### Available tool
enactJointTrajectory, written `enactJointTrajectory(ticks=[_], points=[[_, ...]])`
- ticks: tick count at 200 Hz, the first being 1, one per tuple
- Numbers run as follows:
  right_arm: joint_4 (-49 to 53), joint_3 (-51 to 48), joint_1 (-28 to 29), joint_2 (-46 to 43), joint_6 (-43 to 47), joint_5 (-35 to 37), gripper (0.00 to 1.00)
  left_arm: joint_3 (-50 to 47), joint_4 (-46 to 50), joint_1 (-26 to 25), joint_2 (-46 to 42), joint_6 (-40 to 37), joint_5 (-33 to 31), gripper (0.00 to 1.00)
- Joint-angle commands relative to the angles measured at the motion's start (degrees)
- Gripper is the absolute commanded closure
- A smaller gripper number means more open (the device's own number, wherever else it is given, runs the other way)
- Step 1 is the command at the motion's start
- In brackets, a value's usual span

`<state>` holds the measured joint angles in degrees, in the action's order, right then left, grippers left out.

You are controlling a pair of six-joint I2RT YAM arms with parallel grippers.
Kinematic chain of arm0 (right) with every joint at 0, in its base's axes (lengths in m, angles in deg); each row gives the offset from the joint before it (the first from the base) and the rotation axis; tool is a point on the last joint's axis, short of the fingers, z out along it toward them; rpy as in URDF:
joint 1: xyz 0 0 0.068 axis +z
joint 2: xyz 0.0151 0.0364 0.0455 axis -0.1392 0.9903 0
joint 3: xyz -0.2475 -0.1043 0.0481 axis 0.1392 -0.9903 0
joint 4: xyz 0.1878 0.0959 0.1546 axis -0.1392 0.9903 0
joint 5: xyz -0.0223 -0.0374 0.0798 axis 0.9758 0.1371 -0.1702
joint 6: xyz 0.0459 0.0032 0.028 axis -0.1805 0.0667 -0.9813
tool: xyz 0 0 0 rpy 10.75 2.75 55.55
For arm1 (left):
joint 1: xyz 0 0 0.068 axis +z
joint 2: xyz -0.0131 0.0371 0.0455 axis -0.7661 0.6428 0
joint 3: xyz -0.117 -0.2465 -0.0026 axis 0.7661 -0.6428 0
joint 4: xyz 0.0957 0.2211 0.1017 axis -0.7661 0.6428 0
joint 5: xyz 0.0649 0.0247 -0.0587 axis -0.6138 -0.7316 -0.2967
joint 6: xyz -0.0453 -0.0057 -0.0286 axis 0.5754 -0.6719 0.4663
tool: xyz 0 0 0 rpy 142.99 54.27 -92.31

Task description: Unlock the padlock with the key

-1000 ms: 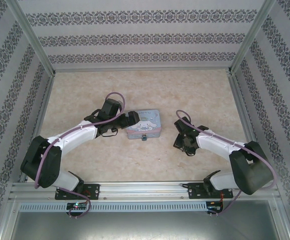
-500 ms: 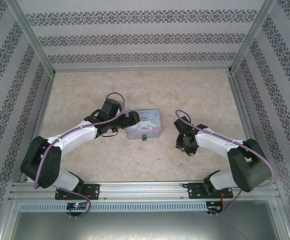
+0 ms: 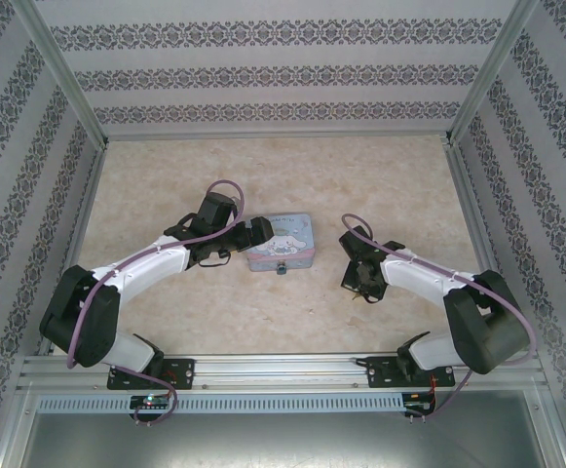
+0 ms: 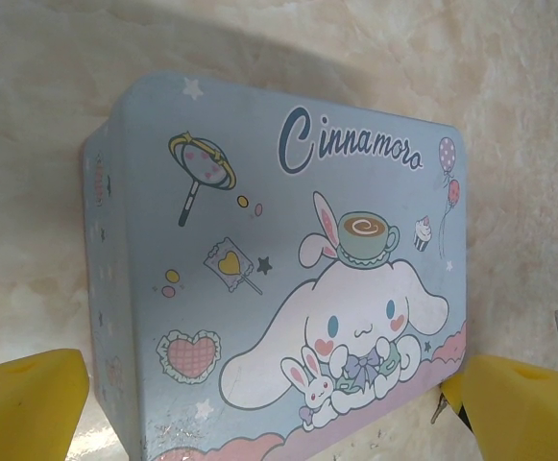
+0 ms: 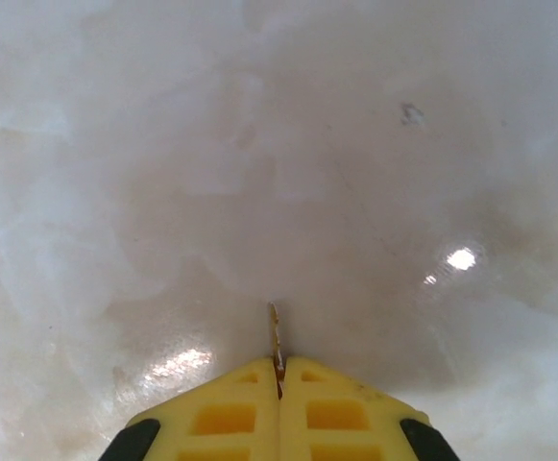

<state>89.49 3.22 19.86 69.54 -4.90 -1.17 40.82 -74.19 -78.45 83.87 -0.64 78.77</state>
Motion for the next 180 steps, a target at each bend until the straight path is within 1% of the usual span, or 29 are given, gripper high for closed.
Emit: enactJointTrajectory(ticks=[1, 33, 68, 91, 113, 133, 147, 180], points=[[-7.65, -2.16, 0.09, 1.53, 2.02, -2.41, 1.00, 0.20, -0.02, -0.65, 0.23, -0.97, 0.46, 0.00], [-10.46, -2.07, 0.42, -3.97, 6.51, -6.80, 1.00, 0.98, 1.24, -0.69, -0.12, -1.27, 0.29, 0.00], [-16.99, -1.35, 0.45, -11.27, 11.33, -16.89, 1.00, 2.62, 2.34, -0.70, -0.87, -2.11, 1.63, 0.00], [-22.35, -0.25, -0.08, -11.54, 13.51, -24.96, 1.00, 3.40, 0.85, -0.67, -0.73, -2.00, 4.47, 0.00], [-22.42, 1.42, -0.63, -9.98, 13.13, -24.62, 1.00, 4.18, -0.15, -0.72, -0.26, -0.11, 6.40, 0.01], [-25.85, 1.28, -1.40, -8.16, 9.39, -26.24, 1.00, 3.71, -1.92, -0.67, 0.17, 3.97, 7.75, 0.00], [-29.18, 0.78, -1.23, -7.39, 5.95, -27.26, 1.00, 2.84, -4.32, -0.67, 0.47, 8.54, 9.15, 0.00], [-32.88, 0.69, 0.13, -7.99, -0.03, -25.66, 1.00, -0.31, -13.28, -0.74, 0.61, 22.35, 11.64, 0.00]])
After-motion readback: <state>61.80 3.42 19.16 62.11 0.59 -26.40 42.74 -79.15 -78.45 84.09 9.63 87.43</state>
